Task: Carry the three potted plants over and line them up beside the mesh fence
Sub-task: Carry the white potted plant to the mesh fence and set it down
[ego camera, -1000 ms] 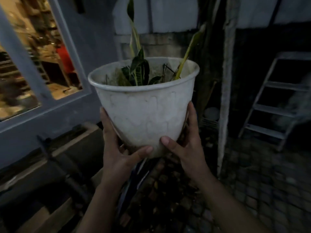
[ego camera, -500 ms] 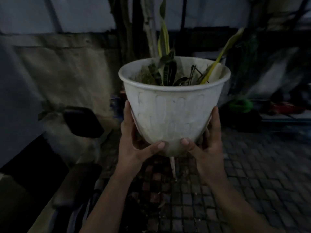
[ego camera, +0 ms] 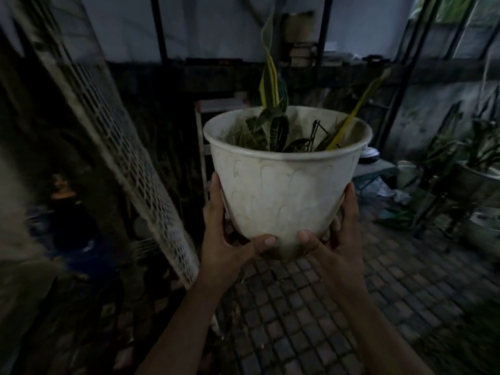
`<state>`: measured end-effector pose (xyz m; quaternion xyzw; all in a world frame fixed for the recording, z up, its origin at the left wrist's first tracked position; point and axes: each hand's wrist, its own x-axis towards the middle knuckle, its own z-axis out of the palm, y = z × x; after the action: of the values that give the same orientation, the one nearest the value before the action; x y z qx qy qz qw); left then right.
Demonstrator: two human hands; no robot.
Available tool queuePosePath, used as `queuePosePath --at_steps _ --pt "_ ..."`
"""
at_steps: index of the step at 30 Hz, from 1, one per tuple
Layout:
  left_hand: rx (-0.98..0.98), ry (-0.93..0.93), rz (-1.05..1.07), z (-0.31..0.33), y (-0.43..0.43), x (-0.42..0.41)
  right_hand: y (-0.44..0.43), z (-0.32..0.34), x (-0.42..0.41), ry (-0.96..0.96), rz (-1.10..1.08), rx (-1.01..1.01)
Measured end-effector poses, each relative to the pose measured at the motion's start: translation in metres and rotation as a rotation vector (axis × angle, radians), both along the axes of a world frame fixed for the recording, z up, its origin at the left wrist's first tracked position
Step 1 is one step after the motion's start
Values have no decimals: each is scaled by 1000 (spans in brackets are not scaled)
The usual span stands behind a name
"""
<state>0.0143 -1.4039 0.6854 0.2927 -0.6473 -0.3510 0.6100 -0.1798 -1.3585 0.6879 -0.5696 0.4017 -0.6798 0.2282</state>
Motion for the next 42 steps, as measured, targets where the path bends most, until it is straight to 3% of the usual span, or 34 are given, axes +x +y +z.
queuePosePath --at_steps 11,19,25,35,42 --pt "110 203 59 -24 -192 -91 -224 -9 -101 37 200 111" --pt "169 235 248 -71 -332 -68 -394 -47 -72 -12 408 199" --pt "154 278 314 -139 -458 -51 -535 -113 -33 -76 429 289" --pt "293 71 456 -324 -641 -24 -744 -306 -1 -158 539 477" --pt "291 36 630 -562 -722 -19 -846 -547 -4 -127 698 446"
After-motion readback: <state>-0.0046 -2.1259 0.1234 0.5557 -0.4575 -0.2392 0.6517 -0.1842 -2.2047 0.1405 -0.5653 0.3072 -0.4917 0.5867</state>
